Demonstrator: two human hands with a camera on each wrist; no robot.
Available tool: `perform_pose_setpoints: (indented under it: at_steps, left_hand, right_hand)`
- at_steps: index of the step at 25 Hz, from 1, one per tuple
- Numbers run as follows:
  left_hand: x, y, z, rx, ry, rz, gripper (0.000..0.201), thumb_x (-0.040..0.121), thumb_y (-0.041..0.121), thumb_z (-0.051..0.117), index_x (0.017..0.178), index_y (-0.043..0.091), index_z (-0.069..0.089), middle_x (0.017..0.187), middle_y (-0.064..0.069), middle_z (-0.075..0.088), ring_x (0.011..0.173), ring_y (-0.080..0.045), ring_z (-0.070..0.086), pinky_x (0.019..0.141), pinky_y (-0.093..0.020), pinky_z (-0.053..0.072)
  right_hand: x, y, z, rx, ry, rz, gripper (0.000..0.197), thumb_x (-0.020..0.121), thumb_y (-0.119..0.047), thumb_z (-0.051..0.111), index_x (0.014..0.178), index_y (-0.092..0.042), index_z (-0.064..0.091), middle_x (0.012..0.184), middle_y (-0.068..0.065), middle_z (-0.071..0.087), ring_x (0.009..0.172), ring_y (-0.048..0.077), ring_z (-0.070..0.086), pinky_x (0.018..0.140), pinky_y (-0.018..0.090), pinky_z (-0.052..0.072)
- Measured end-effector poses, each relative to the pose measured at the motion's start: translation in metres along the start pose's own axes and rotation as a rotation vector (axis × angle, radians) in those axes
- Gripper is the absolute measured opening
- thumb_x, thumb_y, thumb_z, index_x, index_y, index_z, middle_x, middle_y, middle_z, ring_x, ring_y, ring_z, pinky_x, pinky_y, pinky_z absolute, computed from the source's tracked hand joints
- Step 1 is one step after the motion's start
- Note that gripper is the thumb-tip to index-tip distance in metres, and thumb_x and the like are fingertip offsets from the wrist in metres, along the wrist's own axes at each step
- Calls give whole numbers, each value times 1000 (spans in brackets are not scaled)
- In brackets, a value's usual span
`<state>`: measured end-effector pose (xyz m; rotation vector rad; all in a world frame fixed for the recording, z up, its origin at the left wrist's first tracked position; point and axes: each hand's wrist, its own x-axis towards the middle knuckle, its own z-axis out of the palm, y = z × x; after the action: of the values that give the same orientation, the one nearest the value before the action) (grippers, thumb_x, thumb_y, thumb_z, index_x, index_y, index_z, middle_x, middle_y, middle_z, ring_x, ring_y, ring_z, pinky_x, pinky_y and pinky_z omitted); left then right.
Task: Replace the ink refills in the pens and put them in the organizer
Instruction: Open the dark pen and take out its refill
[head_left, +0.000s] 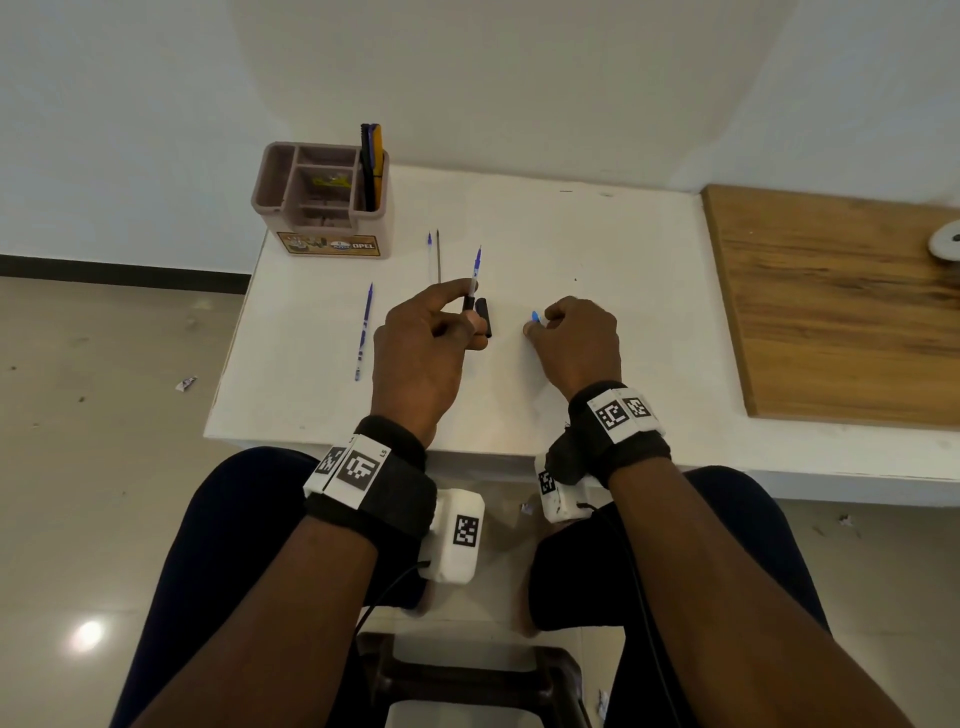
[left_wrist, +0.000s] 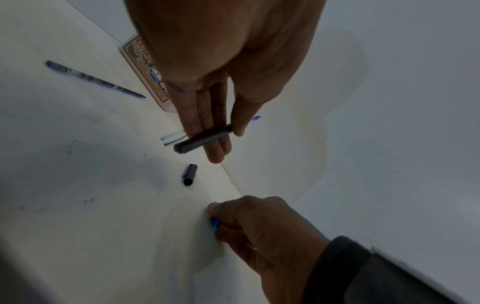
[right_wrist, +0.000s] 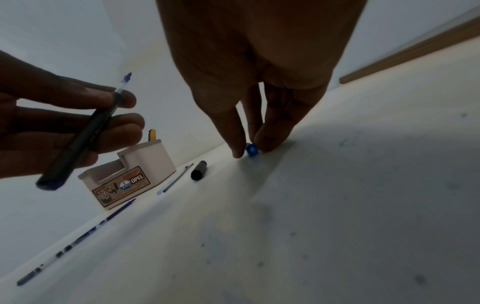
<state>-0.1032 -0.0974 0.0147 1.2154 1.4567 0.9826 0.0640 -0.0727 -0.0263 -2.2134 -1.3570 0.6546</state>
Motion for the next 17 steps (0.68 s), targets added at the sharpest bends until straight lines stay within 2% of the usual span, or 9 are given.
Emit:
perform_pose_setpoints:
  at_steps: [2, 5, 8, 12, 15, 17]
  left_hand:
    - [0, 1, -1, 6, -7, 1, 34, 101, 14, 64, 132, 25, 69, 96, 0, 82, 88, -5, 78, 104, -35, 56]
    - [1, 1, -2, 18, -18, 9, 35, 101, 15, 64, 134, 26, 67, 96, 1, 81, 92, -8, 78, 103, -38, 56]
    - [1, -1, -4, 20, -30, 24, 35, 102, 16, 62, 135, 27, 67, 95, 1, 81, 93, -10, 78, 101, -43, 58]
    - [3, -3, -6, 19, -41, 28, 39, 102, 14, 62, 138, 29, 65, 95, 0, 82, 89, -9, 78, 99, -41, 59]
    - [6, -3, -10, 21, -32, 11, 44, 101, 15, 64, 142, 31, 60, 97, 4, 82, 94, -8, 78, 100, -37, 57]
    - [8, -1, -14, 3, -21, -32, 44, 100, 15, 65, 143, 24, 59, 103, 1, 81, 100, -12, 77, 102, -39, 56]
  right_hand:
    - [-5, -15, -12, 153, 25, -72, 27, 97, -38, 66, 109, -15, 76, 103, -1, 75, 98, 19, 69, 92, 34, 54]
    - [-20, -42, -27, 385, -86, -186, 23, 99, -39, 66, 102, -20, 79, 93, -10, 77, 88, 12, 72, 85, 31, 57]
    - [-31, -50, -24, 415, -144, -223, 21, 96, -38, 71, 97, -19, 81, 86, -6, 79, 83, 10, 74, 85, 36, 61]
    - [-35, -54, -14, 466, -142, -225, 14, 96, -26, 72, 92, -17, 83, 82, -5, 78, 83, 11, 73, 86, 38, 61]
    - [-32, -65, -16, 565, -112, -190, 13, 95, -25, 72, 96, -18, 83, 85, -3, 78, 77, 10, 70, 69, 27, 58]
    - [-23, -79, -22, 673, -99, -146, 13, 95, -25, 72, 99, -16, 81, 87, 1, 79, 77, 14, 72, 65, 23, 56]
